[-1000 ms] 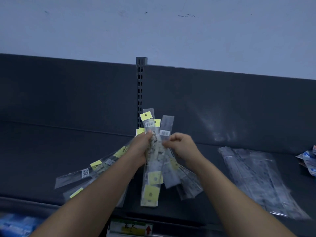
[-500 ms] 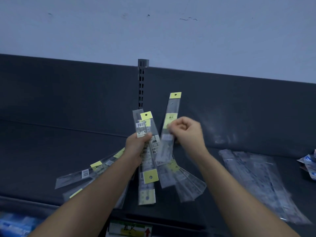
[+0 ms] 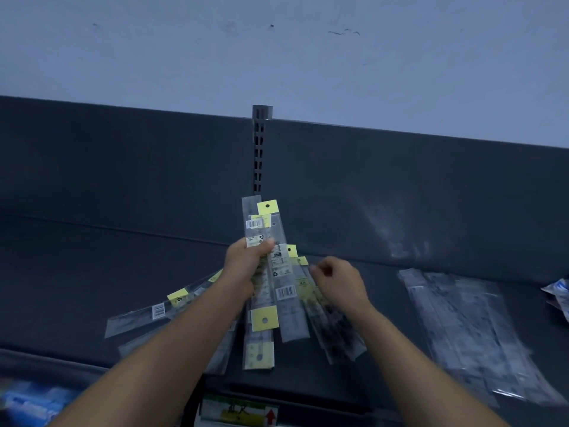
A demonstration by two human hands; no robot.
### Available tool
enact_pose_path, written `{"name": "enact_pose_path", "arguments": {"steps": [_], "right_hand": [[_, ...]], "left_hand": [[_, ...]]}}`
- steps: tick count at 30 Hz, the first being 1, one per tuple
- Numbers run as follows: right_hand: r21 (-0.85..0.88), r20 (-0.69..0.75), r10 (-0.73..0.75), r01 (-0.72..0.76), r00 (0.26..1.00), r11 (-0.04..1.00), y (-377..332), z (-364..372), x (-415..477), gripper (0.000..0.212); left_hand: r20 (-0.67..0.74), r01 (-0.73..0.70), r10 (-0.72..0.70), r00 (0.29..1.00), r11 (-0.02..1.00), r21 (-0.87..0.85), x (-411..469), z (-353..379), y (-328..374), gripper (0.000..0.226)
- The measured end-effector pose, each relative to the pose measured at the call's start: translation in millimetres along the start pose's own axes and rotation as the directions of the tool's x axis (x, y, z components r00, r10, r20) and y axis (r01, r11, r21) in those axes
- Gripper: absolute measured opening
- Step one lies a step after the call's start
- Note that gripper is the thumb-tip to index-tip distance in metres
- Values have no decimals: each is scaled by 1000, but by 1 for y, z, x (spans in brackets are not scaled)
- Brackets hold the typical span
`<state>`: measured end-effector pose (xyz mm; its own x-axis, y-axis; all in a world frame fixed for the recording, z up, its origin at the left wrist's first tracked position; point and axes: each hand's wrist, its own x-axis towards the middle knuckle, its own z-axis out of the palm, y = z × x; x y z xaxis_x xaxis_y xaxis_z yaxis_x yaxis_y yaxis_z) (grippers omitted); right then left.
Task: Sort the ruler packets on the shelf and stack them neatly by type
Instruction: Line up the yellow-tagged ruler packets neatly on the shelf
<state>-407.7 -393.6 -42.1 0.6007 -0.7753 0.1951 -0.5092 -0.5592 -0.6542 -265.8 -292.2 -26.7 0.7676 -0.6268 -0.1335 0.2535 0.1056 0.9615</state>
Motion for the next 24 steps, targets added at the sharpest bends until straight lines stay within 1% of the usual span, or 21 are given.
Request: {"name": "enact_pose_path", "arguments": {"steps": [1,2,3,4,5,6,8,10,13,16,20,22,24], "right_hand": [[143,-3,-21,21,1000,990,-4,0,-1,35],[291,38,-29,17,999,956,-12,-2,-3,41],[385,110,-45,-1,993,923,-21,-4,-4,41],[416,182,-64,-18,981,909,-27,-6,-6,37],[418,216,-71,-26,974,908,-31,-5,-6,30],[410,204,-57,-33,977,911,-32,-3,-5,25],[415,105,-2,-42,994,909,-30,0,-1,23],[444,58,35,-58,998,894,-28,0,1,19],[485,87,75,-108,993,868,-27,-1,0,12],[505,113,78,-124,991,854,-27,1,-1,6],[678,179,35,-149,983,720,-32,3,-2,3],[702,169,32,-143,985,698,-34,1,-1,6],[715,130,87,-154,988,682,-36,-2,1,13]], "left_hand": [[19,0,0,1000,1000,-11,-1,3,0,13],[31,-3,4,1000,1000,-21,-2,6,0,14],[40,-6,7,999,1000,-14,-2,8,0,15],[44,2,-2,999,1000,-5,-2,11,0,14],[56,14,-15,998,1000,14,-2,13,0,15],[75,34,-35,997,999,18,-2,15,1,15],[125,82,-80,989,997,-8,-2,16,2,17],[157,91,-91,983,996,3,-4,15,4,25],[146,54,-60,988,998,42,-6,12,3,25],[110,67,-63,992,997,-30,-3,9,2,42],[134,30,-34,990,999,30,-5,10,0,32],[142,5,-10,990,999,39,-6,11,0,24],[129,-26,18,992,998,57,-3,13,1,19]]}}
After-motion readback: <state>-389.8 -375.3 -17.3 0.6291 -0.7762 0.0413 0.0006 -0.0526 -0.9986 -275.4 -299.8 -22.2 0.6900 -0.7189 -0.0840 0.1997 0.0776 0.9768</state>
